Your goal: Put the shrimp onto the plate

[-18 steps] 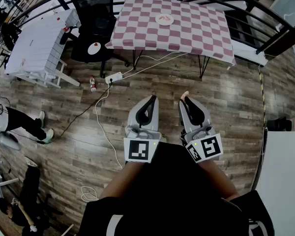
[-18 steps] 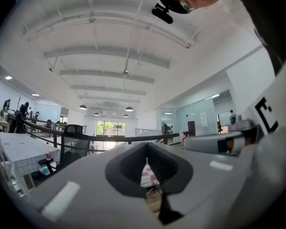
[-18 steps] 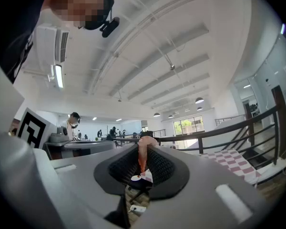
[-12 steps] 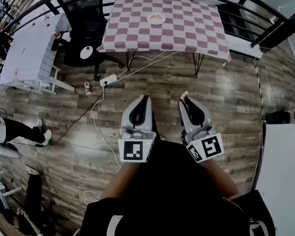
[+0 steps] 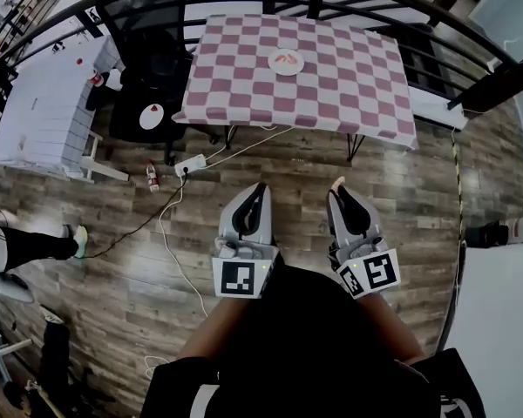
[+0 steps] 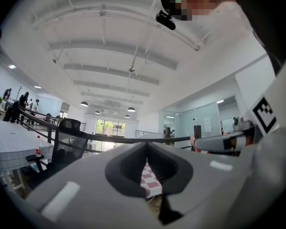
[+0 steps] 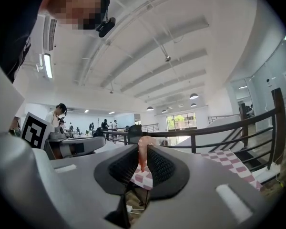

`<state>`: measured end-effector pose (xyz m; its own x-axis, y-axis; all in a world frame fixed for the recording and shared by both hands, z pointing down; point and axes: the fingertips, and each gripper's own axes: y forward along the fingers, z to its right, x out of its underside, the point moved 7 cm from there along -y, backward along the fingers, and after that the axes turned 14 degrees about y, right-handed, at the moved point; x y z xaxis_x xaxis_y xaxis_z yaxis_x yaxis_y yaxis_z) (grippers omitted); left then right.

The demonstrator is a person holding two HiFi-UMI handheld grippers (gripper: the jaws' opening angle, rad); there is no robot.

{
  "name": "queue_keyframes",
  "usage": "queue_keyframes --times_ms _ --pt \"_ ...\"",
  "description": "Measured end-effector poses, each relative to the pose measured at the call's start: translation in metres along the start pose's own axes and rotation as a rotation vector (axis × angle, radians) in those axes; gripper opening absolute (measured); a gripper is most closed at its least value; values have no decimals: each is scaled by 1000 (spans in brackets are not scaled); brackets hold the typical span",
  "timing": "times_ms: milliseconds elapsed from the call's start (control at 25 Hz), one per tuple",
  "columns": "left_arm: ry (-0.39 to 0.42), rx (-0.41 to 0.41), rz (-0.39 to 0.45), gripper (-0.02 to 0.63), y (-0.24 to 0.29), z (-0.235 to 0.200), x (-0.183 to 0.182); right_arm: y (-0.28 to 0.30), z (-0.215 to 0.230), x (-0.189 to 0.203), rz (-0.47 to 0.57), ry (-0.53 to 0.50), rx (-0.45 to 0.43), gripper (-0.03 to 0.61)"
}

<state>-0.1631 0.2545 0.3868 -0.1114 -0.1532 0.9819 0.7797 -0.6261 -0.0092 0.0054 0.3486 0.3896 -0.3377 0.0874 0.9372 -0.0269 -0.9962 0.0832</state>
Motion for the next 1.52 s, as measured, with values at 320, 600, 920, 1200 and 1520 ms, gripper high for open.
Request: queue_keyframes --times_ms 320,600,920,1200,1520 --pt "-49 42 -7 8 110 -68 10 131 25 -33 -57 -36 -15 55" --pt "-60 86 9 8 189 -129 14 235 33 -69 -61 -21 -42 55" --pt "-77 89 -9 8 248 -176 25 301 62 -81 -74 -32 -16 55" --pt "-42 -12 -51 8 275 -183 31 327 92 -70 -138 -12 -60 55" --pt "-46 -113 -105 8 306 -169 40 362 139 -72 -226 -40 -131 55"
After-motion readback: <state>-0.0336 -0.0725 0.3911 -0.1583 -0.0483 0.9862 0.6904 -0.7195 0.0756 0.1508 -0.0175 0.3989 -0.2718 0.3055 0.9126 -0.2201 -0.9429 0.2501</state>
